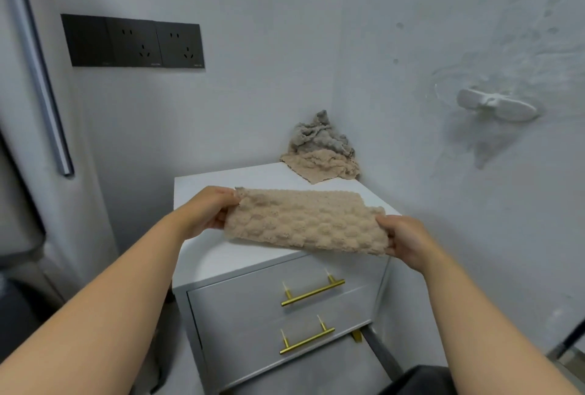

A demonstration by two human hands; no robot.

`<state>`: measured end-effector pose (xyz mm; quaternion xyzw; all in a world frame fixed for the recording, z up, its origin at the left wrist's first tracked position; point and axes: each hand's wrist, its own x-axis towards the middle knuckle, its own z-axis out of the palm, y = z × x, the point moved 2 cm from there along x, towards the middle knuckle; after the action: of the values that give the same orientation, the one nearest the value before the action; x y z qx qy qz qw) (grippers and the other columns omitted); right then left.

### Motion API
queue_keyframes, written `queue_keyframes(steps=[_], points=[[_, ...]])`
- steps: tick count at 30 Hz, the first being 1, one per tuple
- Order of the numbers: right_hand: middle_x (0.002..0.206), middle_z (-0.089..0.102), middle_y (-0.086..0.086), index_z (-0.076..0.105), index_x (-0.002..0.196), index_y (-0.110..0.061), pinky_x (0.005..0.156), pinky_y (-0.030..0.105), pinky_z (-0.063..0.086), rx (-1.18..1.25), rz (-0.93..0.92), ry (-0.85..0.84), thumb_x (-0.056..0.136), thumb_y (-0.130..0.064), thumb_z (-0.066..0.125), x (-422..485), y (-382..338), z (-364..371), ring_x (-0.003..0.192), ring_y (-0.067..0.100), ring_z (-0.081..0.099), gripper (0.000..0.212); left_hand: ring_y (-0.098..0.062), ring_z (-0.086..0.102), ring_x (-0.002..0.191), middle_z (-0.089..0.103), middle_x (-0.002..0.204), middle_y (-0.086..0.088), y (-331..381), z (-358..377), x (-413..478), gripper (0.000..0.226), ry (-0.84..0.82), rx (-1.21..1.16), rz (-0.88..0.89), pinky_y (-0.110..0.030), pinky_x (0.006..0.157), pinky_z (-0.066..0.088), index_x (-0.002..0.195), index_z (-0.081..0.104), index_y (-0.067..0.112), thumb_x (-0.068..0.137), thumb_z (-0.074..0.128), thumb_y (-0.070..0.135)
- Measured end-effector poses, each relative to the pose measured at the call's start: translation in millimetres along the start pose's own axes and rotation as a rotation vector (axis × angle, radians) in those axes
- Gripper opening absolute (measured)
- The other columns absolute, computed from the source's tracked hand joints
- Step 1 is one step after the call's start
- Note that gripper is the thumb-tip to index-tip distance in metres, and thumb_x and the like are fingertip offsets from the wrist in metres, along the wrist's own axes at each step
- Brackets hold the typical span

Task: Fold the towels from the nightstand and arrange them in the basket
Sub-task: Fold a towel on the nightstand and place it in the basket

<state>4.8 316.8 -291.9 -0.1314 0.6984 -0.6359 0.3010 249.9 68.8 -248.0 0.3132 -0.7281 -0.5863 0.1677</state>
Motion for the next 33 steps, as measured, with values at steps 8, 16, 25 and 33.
queue_keyframes(steps=[8, 16, 25, 33], points=[[0.056, 0.044, 0.006, 0.051, 0.061, -0.009, 0.043, 0.019, 0.031, -0.353, -0.177, 0.103, 0.088, -0.006, 0.062, 2.8, -11.3, 6.5, 0.048, 0.017, 0.039, 0.029, -0.019, 0.051, 0.056, 0.05, 0.068, -0.009, -26.2, 16.3, 13.8, 0.019, 0.059, -0.218, -0.086, -0.026, 0.054, 0.041, 0.072, 0.052, 0.011, 0.09, 0.051, 0.005], [0.05, 0.04, -0.001, 0.047, 0.05, -0.016, 0.05, 0.028, 0.028, -0.419, -0.35, 0.354, 0.083, -0.009, 0.063, 43.1, -37.9, 28.6, 0.052, 0.016, 0.038, 0.038, -0.018, 0.061, 0.067, 0.068, 0.085, -0.006, -12.6, 7.7, 49.3, 0.027, 0.338, -0.219, 0.124, -0.027, 0.06, 0.049, 0.09, 0.068, 0.023, 0.089, 0.051, 0.002], [0.063, 0.062, 0.008, 0.058, 0.058, -0.011, 0.063, 0.032, 0.048, -0.6, -0.286, 0.48, 0.083, -0.018, 0.059, 81.0, -33.4, 47.5, 0.069, 0.033, 0.061, 0.026, -0.012, 0.054, 0.063, 0.06, 0.071, 0.003, -29.3, 11.6, 97.1, 0.016, 0.511, 0.202, 0.21, -0.023, 0.06, 0.04, 0.104, 0.067, 0.019, 0.09, 0.058, 0.016], [0.114, 0.058, 0.012, 0.057, 0.113, -0.009, 0.075, 0.033, 0.04, -0.956, -0.308, 0.558, 0.087, -0.009, 0.049, 82.6, -26.7, 60.0, 0.105, 0.032, 0.054, 0.027, -0.023, 0.041, 0.125, 0.051, 0.137, -0.001, -20.7, 22.3, 103.7, 0.038, 0.519, 0.769, 0.371, -0.036, 0.097, 0.037, 0.132, 0.053, 0.02, 0.094, 0.05, 0.016]])
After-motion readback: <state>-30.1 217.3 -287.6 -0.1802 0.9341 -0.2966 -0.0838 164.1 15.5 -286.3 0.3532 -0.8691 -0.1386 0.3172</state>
